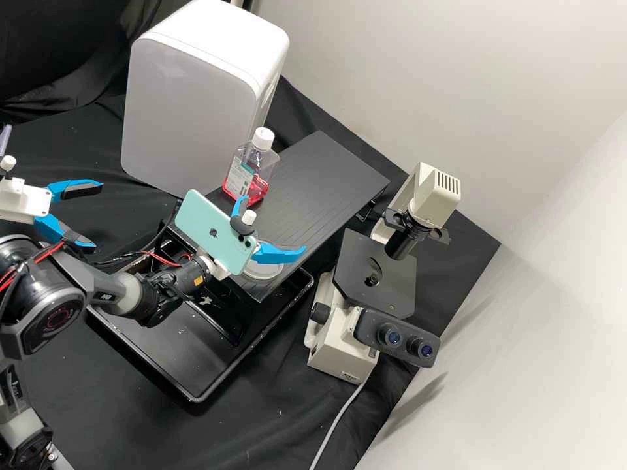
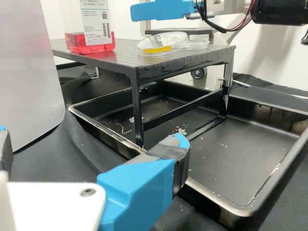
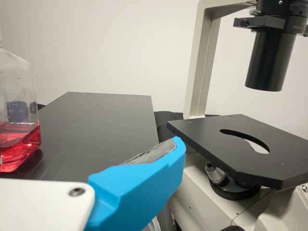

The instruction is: Place the lid on the petri dish

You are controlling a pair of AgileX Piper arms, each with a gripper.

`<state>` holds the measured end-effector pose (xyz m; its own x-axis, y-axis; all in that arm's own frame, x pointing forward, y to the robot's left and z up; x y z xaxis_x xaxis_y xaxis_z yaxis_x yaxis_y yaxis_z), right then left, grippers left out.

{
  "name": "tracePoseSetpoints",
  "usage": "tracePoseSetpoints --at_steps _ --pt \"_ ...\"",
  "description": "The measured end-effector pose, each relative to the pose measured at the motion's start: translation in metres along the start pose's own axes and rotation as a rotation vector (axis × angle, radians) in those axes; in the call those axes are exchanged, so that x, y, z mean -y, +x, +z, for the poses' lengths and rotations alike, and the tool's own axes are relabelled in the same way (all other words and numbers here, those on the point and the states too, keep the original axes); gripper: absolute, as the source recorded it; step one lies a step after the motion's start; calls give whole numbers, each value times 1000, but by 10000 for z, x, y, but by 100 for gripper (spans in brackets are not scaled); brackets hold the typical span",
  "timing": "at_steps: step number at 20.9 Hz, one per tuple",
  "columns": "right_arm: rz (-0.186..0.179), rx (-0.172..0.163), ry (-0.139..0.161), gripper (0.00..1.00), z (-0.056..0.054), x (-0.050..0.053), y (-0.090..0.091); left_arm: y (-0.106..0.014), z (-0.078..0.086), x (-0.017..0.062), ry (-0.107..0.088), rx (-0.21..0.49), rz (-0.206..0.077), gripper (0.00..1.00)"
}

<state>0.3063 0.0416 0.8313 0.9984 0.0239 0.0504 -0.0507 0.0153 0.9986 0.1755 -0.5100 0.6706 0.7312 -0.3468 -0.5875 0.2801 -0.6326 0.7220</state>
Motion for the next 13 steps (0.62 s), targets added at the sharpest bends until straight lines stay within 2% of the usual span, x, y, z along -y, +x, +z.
tracePoseSetpoints --at_steps 6,9,13 --pt "0 0 0 100 0 0 0 0 0 0 -2 0 0 100" --pt "0 0 0 100 0 0 0 0 0 0 -19 0 0 100" --pt "-7 -8 2 100 -33 12 -71 28 13 3 -18 6 -1 100"
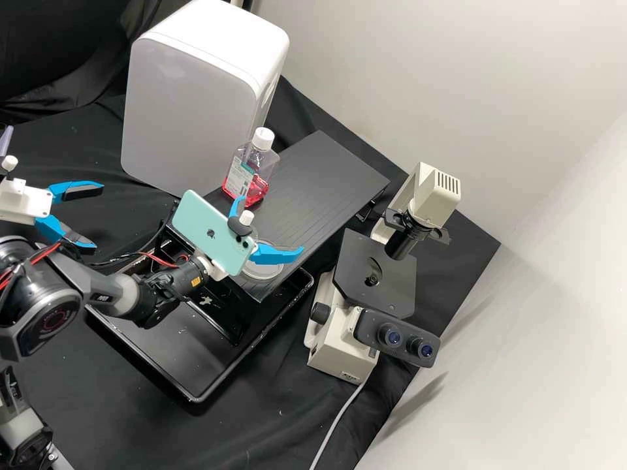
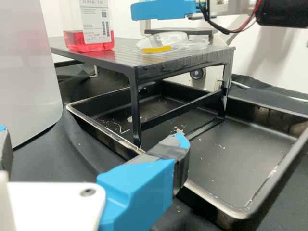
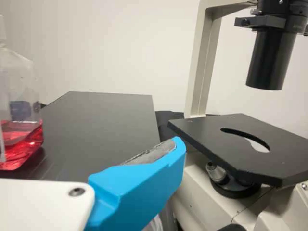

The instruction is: Place the lid on the petri dish

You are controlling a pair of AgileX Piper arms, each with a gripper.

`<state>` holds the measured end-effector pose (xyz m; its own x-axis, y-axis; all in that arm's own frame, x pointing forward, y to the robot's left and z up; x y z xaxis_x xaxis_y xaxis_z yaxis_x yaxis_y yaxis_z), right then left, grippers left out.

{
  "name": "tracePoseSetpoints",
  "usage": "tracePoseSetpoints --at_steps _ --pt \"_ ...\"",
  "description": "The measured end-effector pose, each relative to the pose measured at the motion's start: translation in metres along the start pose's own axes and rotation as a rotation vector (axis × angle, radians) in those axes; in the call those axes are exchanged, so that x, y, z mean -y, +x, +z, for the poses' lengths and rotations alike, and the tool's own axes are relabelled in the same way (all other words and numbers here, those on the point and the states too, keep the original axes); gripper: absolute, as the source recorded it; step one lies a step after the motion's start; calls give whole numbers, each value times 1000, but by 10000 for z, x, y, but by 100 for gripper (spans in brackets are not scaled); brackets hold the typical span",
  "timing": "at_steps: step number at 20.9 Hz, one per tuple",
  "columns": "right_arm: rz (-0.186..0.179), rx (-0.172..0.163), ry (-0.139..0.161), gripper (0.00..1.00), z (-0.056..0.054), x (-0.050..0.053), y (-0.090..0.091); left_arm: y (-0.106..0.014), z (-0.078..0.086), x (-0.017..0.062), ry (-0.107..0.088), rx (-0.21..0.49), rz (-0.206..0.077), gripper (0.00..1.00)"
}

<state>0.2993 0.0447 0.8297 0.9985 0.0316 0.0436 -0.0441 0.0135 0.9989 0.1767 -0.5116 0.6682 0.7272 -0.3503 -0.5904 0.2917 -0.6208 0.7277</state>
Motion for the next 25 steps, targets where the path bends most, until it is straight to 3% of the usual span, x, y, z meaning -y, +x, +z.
tracePoseSetpoints --at_steps 2,6,7,13,21,25 --pt "-6 -23 -1 100 -61 21 -61 10 24 16 2 10 -7 100" --pt "-5 -85 -33 100 -175 81 -170 18 61 43 5 27 -19 100" --pt "-16 -87 -47 100 -179 110 -200 20 62 41 5 27 -18 100" --pt "-52 -73 -48 100 -140 181 -391 25 61 61 5 26 -26 100" --pt "-66 -57 -72 100 -39 254 -672 41 80 81 7 35 -35 100" --pt "-50 -63 -68 100 -47 234 -689 41 84 82 7 36 -35 100"
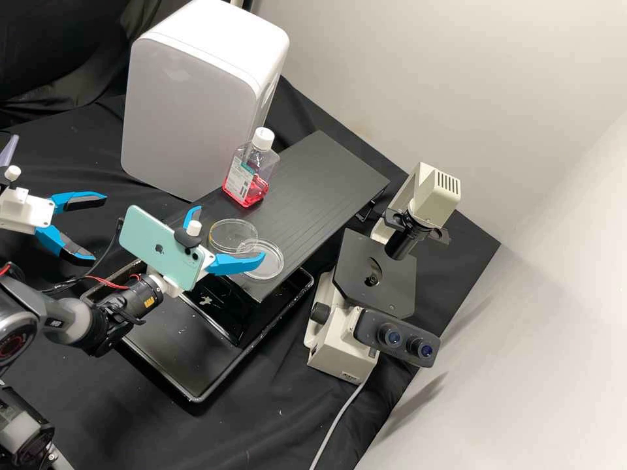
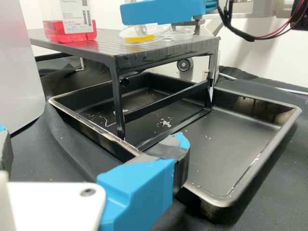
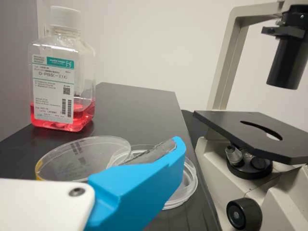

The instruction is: Place the lid on the petri dish

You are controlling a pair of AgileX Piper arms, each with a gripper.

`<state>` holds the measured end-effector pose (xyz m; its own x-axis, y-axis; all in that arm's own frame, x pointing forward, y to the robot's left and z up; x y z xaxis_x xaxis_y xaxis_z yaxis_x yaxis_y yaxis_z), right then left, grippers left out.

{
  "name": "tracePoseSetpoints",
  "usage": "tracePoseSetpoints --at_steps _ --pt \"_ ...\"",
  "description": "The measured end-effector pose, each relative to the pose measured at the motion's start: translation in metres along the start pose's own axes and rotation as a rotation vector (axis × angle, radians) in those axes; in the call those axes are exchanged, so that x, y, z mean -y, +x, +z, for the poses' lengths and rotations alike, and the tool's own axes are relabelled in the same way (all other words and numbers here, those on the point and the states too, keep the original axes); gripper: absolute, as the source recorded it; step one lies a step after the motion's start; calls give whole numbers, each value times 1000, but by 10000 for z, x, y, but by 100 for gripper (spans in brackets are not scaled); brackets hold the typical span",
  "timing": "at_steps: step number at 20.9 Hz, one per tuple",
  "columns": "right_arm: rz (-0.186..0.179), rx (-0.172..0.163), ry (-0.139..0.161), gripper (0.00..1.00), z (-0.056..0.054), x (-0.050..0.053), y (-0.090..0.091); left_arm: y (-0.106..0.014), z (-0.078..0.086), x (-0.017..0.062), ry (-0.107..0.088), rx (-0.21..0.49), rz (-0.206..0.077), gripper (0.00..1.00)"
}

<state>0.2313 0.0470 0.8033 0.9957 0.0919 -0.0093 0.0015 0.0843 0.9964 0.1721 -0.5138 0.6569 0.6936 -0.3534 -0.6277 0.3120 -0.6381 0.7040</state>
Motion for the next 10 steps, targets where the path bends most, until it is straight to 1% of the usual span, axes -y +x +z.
tracePoseSetpoints --at_steps 1,3,4,5,6,8,10 --pt "5 -2 0 100 -1 -5 0 0 0 0 0 0 0 100" --pt "24 5 -12 100 10 -3 8 0 0 0 0 0 0 100" --pt "30 14 -8 100 25 2 14 0 0 0 0 0 0 100" --pt "25 29 -10 100 42 26 29 0 0 0 0 0 0 100" --pt "21 42 -18 100 61 45 44 0 0 0 0 0 0 100" --pt "11 43 -35 100 61 74 93 0 0 0 0 0 0 100" --pt "-7 44 -58 100 67 122 146 5 0 -1 0 0 1 100"
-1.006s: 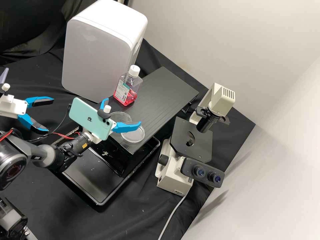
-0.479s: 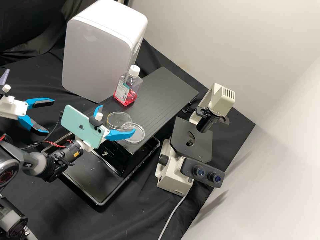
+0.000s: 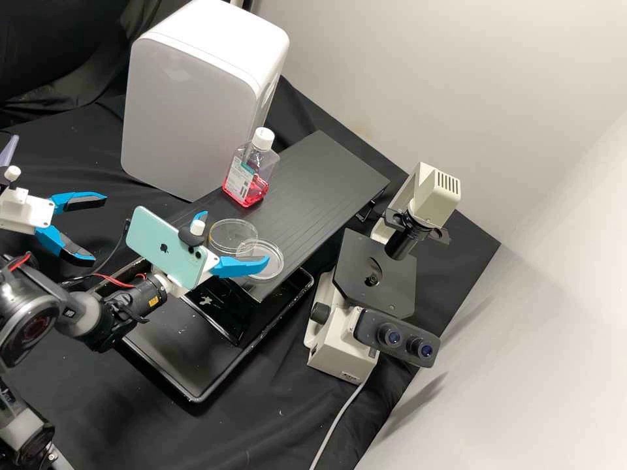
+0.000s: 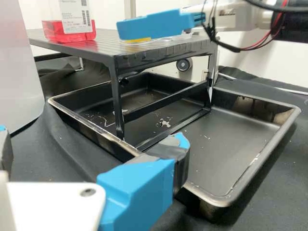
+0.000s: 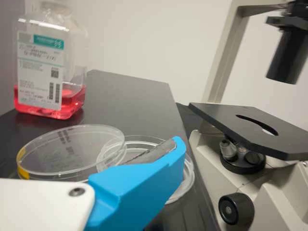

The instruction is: Place the lid on the petri dish

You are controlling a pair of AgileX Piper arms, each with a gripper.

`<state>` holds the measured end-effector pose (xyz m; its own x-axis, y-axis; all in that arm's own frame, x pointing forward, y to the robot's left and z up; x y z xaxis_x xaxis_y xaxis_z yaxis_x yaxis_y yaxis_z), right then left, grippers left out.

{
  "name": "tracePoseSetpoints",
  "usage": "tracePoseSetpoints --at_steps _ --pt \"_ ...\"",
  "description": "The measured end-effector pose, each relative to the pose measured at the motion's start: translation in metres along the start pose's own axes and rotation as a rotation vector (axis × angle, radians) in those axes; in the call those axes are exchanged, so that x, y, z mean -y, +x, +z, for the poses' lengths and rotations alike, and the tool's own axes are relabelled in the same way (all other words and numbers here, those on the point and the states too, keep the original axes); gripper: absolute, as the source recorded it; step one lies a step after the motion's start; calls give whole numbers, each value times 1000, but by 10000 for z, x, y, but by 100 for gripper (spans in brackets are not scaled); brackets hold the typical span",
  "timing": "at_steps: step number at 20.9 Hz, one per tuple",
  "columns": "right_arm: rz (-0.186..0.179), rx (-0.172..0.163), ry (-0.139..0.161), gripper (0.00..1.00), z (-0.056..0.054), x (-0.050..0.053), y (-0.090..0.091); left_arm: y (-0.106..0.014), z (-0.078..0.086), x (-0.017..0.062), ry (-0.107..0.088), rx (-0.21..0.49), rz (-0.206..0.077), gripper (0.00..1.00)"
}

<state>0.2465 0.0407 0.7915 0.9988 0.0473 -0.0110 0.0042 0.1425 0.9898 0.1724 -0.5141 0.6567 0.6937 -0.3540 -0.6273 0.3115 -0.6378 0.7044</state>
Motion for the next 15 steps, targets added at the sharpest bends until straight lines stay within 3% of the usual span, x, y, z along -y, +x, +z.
tracePoseSetpoints --at_steps 2,15 --pt "-11 4 -19 100 0 37 35 16 -4 14 0 -2 -6 100" --pt "-12 20 -35 100 -18 90 88 36 13 13 -1 1 -3 100"
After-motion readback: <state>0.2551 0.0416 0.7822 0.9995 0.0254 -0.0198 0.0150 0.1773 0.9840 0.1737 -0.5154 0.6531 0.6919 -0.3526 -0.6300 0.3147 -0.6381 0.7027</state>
